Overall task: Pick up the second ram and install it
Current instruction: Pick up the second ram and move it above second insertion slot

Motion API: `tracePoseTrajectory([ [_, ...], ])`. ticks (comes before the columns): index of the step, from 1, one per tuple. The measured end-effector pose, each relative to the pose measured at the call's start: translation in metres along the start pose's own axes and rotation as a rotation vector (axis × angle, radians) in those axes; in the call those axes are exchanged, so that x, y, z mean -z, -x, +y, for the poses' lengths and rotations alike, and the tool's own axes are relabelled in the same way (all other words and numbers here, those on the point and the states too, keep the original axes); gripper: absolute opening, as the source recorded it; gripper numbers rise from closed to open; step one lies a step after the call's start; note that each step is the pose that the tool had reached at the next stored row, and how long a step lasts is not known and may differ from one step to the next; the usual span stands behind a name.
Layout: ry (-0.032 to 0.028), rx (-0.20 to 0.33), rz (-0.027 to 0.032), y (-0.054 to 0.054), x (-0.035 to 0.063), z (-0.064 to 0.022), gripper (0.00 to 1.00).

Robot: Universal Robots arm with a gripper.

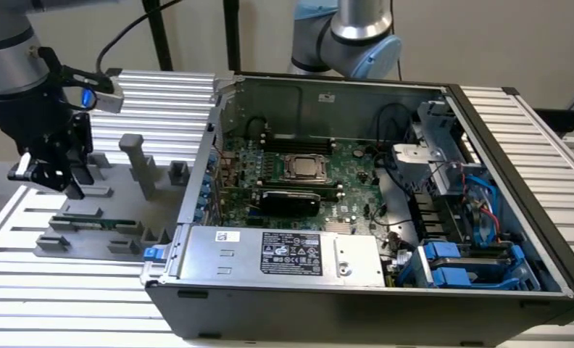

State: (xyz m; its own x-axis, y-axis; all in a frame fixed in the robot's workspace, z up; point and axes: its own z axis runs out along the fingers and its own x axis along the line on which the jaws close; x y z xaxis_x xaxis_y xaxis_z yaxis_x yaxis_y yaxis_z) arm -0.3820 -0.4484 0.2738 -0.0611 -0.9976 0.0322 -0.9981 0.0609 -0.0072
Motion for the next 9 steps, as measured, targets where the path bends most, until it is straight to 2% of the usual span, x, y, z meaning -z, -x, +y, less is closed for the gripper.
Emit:
tracePoseTrajectory([
  [9,0.0017,0.002,0.0001,-0.003,-0.0165,-0.0015,1.00],
])
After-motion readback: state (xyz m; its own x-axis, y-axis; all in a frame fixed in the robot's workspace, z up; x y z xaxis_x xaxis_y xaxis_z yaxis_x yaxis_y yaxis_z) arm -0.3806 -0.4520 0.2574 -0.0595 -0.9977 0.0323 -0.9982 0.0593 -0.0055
